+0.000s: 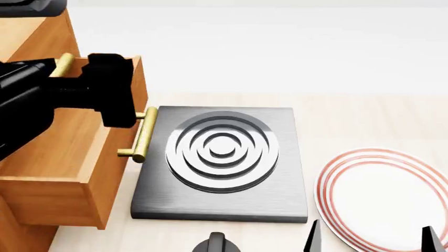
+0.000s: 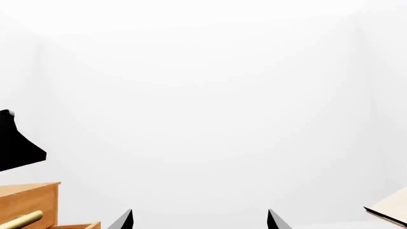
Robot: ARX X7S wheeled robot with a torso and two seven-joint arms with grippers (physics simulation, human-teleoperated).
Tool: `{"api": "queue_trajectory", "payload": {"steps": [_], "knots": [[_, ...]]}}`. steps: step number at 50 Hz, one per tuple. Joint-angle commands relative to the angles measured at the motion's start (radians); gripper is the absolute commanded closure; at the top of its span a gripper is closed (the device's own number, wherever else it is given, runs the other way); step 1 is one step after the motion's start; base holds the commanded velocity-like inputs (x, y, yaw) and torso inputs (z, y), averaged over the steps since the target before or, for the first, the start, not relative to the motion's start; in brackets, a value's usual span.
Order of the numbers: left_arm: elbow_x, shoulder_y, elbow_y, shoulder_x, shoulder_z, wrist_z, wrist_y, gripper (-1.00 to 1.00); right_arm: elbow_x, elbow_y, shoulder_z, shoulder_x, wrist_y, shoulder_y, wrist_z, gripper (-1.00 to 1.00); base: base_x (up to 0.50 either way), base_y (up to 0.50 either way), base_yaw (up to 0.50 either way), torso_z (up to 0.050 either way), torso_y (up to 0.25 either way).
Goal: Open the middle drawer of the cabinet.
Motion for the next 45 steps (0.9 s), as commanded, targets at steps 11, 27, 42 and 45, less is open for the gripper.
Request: {"api": "queue_trajectory", "payload": {"steps": [11,27,42,45], "knots": [[-0.050,0.028,-0.003,-0.009,0.011,-0.006,0.014,-1.00,-0.001,-0.002,0.004,0.000,0.001,-0.007,-0.002,-1.00,0.00,0.00,0.00,0.000,0.000],[-0.044,0.044,-0.018,-0.032,0.016,0.004,0.022,-1.00,0.002,-0.002,0.006,-0.004,0.006,-0.007,-0.008,-1.00,0.00,0.00,0.00,0.000,0.000],[0.004,0.119,-0.029,-0.048,0.021,0.073,0.031,-1.00,0.001,-0.002,0.010,-0.004,0.007,-0.011,-0.008,-1.00,0.00,0.00,0.00,0.000,0.000],[0.006,0.120,-0.030,-0.049,0.024,0.074,0.030,-1.00,0.001,-0.003,0.011,-0.005,0.009,-0.011,-0.008,-1.00,0.00,0.00,0.00,0.000,0.000]]}}
